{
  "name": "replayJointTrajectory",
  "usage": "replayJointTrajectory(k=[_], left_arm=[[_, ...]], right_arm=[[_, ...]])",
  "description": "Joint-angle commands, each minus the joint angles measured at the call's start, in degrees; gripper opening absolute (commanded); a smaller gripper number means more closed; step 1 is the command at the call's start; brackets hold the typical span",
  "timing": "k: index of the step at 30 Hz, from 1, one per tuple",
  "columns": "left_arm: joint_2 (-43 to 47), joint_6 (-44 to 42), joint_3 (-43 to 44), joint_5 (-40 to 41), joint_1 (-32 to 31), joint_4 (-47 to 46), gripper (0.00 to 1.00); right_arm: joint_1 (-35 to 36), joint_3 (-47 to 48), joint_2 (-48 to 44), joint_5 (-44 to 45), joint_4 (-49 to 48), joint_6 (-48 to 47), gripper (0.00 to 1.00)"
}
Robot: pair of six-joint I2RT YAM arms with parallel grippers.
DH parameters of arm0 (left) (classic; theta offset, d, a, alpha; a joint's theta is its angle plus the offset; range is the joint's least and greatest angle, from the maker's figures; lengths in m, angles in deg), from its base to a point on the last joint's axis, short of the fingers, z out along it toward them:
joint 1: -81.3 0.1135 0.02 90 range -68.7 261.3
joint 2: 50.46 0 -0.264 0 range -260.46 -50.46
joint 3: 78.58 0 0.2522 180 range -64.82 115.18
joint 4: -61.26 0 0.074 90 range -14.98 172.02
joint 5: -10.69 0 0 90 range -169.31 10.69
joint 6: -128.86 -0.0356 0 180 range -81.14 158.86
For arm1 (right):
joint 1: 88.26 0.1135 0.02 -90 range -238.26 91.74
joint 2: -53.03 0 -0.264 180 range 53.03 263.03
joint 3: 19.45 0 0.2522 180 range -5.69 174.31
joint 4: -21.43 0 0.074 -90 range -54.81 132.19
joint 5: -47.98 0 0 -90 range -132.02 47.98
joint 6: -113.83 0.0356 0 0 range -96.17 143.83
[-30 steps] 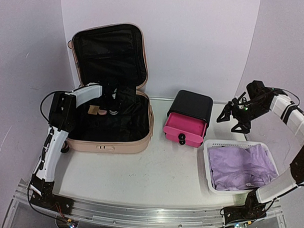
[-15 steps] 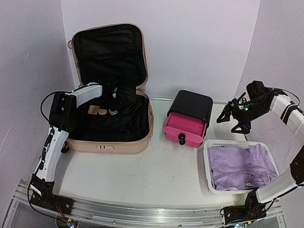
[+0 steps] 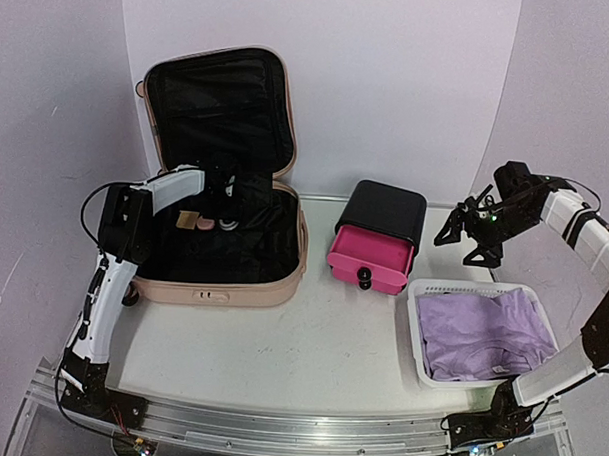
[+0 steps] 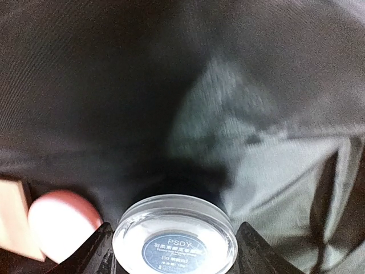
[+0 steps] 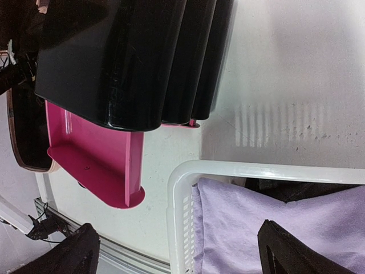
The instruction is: Open, take out, and arrange the luggage
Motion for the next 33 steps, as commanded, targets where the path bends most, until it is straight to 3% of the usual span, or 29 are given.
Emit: replayJointTrajectory(k=[1,7,13,19,33], left_arm=[[13.57,0.90,-2.96,-2.25,-0.90,0.16,0.43],[26.08,2.04,-8.54,-9.15,-5.97,0.09,0.41],[33.50,2.24,-12.67,-15.03,-19.52,-3.54,0.41],[27.77,-1.30,-6.17,-12.19,-29.63,-5.37,0.40],[15.69,1.41,3.00,-11.54,-34.40,-5.41,0.36]], right_arm=[[-0.10,0.33,-2.32,-0.40,-0.56,-0.49,0.98],[-0.15,-0.23,-1.59,0.02,-1.24,-0.32,0.98],[-0.18,-0.24,-0.26,-1.53,-3.90,1.11,0.98],[-0.16,-0.69,0.60,-3.46,-5.73,2.08,0.98],[-0.12,-2.28,-2.43,-3.44,-5.75,2.18,0.98]])
